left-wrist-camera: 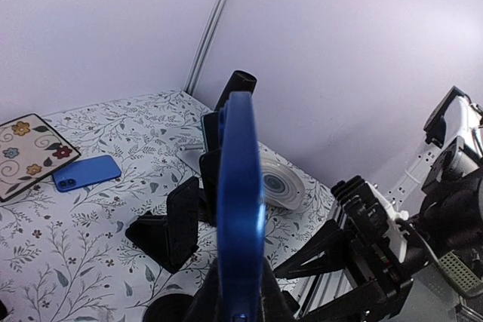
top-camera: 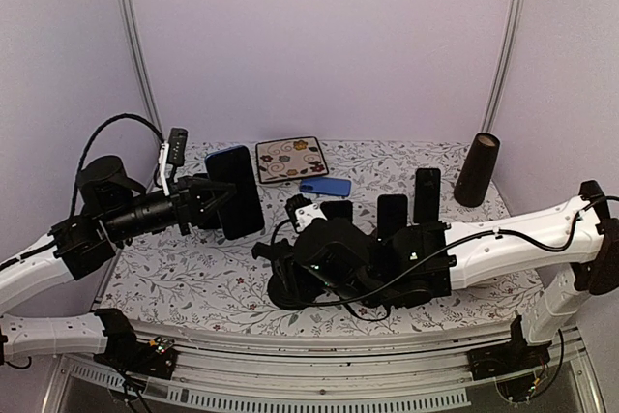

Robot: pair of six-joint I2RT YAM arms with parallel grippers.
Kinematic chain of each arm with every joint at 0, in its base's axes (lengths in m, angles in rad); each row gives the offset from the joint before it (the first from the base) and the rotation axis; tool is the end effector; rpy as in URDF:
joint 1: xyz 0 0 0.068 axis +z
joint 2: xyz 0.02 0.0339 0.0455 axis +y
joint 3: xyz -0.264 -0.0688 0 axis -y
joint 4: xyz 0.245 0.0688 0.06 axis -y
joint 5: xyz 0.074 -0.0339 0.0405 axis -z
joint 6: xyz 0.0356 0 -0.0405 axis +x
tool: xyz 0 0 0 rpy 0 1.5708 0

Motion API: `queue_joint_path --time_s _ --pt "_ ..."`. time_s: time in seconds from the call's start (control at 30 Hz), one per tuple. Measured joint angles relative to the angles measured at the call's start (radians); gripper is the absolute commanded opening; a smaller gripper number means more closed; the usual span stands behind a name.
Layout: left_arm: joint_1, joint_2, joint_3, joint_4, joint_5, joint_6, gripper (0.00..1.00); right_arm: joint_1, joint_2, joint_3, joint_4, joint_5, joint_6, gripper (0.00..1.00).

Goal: Place the phone on the phone stand
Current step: Adjust the phone stand at the center of the board.

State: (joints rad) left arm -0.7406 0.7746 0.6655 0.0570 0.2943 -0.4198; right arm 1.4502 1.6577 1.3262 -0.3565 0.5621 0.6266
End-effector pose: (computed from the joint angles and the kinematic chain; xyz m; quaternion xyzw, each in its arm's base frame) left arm 0.1328 -0.1354 0.3255 0.2142 0.6921 -0.4623 0.5113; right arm 0.0639 0.3695 0.2874 -0.2391 0.8435 0.2263 0.4244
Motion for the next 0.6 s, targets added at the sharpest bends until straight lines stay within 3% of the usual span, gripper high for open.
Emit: queue_joint_path --time_s 0.37,0.6 --pt "0.000 0.005 0.000 -0.003 0.004 0.000 0.00 -0.007 0.034 0.010 -0.050 0.032 0.067 0.62" --pt "0.000 0.008 0.000 -0.002 0.008 0.000 0.00 -0.013 -0.009 -0.021 -0.078 0.038 0.096 0.53"
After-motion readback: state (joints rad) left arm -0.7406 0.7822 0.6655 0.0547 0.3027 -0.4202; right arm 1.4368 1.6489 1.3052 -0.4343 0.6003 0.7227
